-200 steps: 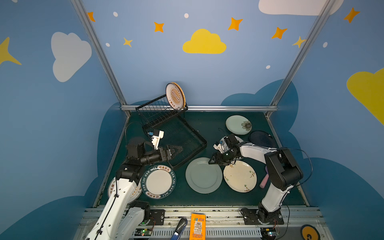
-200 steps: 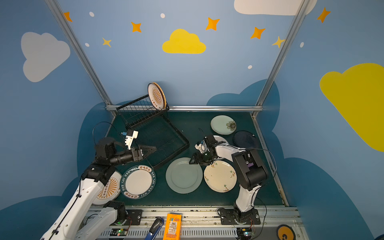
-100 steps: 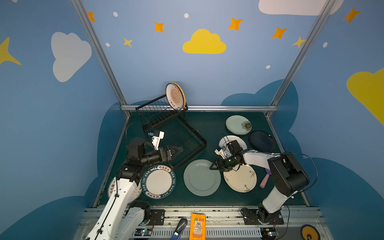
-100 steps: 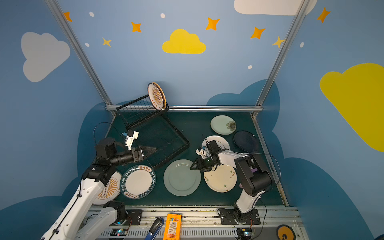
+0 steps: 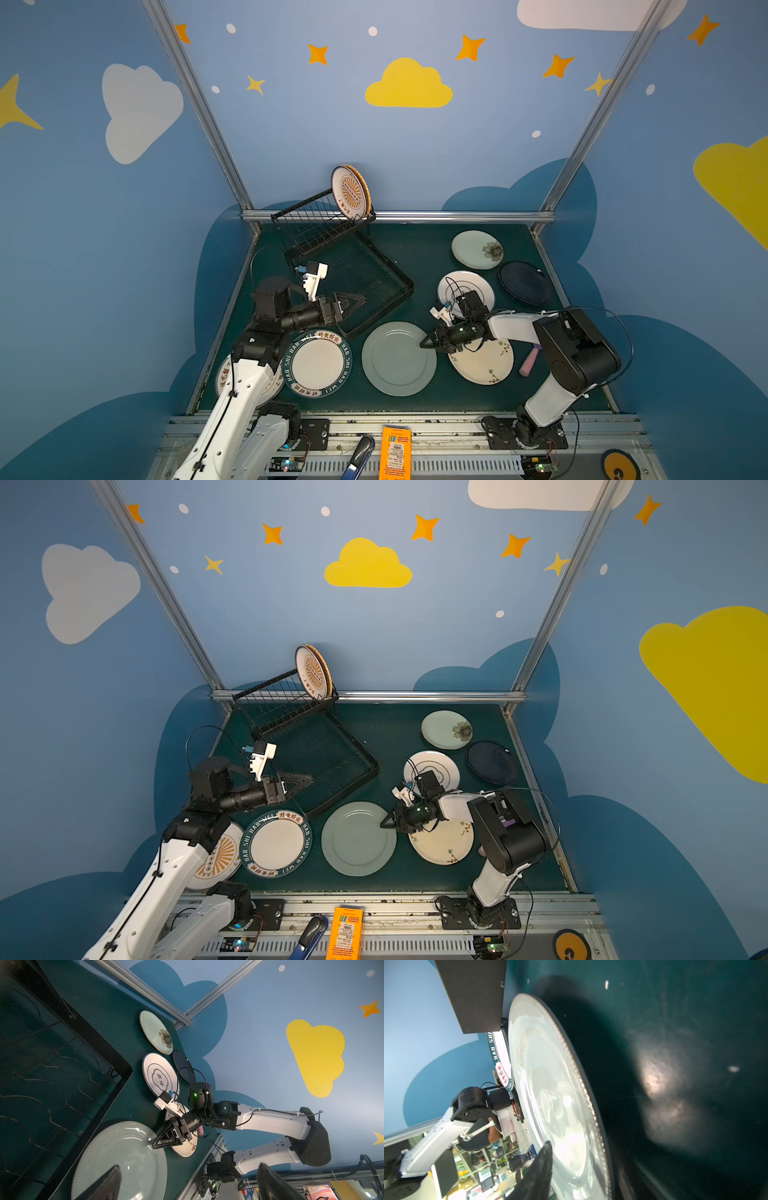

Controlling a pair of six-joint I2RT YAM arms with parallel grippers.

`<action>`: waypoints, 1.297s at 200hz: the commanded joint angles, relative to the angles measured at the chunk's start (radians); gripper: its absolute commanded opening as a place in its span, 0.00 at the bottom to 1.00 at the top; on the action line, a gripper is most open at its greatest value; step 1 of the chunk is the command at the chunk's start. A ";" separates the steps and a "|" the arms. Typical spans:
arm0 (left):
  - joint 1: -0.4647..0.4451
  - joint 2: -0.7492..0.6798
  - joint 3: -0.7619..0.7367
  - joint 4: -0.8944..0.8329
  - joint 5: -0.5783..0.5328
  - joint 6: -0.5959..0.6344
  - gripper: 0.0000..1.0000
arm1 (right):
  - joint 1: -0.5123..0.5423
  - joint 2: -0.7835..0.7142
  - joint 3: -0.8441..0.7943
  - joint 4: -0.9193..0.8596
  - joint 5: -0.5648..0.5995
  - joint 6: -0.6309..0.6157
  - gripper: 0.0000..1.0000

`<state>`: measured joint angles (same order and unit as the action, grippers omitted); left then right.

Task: Load the plates into the dish rack
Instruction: 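Grasp the pale green plate's rim with the right gripper while the left approaches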

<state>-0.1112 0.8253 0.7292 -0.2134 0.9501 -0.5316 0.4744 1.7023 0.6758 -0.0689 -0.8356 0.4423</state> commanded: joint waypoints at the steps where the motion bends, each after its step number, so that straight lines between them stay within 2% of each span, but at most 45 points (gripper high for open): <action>1: 0.004 -0.020 -0.008 0.008 -0.009 0.005 1.00 | 0.009 0.082 -0.037 -0.069 0.068 -0.003 0.39; 26: 0.002 -0.034 -0.011 0.004 -0.015 0.002 1.00 | 0.005 0.124 -0.028 -0.065 0.065 -0.009 0.30; 60: 0.003 -0.058 -0.016 -0.009 -0.029 0.000 1.00 | 0.004 0.104 -0.039 -0.066 0.115 -0.002 0.24; 103: 0.004 -0.084 -0.010 -0.042 -0.056 0.004 1.00 | 0.002 0.109 -0.036 -0.071 0.093 -0.011 0.07; 128: 0.004 -0.092 0.004 -0.069 -0.083 0.010 1.00 | -0.008 0.077 -0.044 -0.065 0.060 -0.008 0.01; 166: 0.004 -0.083 0.021 -0.085 -0.099 0.012 1.00 | -0.033 0.033 -0.028 -0.088 -0.008 -0.019 0.00; 259: 0.002 -0.075 0.039 -0.091 -0.172 0.000 1.00 | -0.120 -0.146 0.036 -0.231 -0.080 -0.048 0.00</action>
<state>-0.1112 0.7597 0.7284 -0.2985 0.8158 -0.5362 0.3866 1.6104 0.6872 -0.2169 -0.9367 0.3954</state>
